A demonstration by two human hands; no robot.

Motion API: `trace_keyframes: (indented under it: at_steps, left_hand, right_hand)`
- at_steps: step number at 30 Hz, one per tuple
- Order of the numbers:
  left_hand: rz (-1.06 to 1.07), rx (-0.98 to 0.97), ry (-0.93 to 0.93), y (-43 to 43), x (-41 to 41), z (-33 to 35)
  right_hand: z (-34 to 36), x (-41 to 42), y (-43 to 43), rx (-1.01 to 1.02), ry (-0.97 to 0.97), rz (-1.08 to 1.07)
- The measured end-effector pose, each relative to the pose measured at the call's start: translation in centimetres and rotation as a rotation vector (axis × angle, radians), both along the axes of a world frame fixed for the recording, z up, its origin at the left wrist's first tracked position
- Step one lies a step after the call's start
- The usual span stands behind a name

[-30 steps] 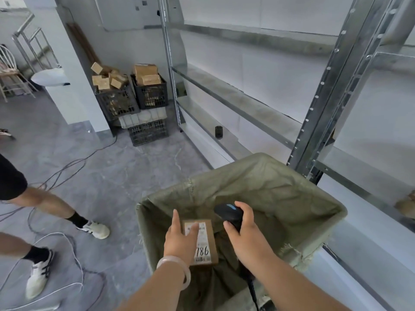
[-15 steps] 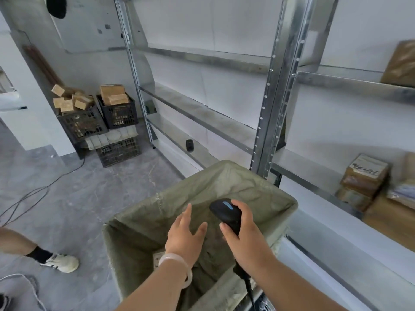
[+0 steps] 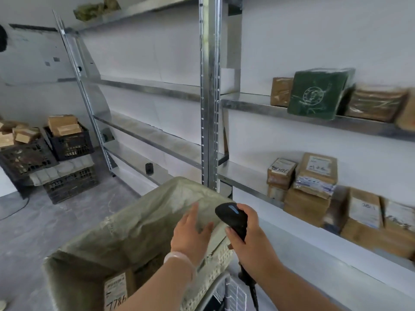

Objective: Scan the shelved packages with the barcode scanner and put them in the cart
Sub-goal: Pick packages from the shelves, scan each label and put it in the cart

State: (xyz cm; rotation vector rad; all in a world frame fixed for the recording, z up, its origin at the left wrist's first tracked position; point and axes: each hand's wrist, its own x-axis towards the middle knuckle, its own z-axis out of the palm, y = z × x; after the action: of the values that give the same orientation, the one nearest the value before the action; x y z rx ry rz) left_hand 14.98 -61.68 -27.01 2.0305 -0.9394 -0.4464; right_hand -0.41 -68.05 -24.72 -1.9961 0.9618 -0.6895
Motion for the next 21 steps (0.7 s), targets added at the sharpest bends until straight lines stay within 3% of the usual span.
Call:
trace_keyframes:
  at_steps: [21]
  left_hand:
    - [-0.242,-0.179,-0.095,-9.1,-19.2,7.0]
  right_hand:
    - [5.4,-20.0,-5.6,-0.167,-0.116,-0.273]
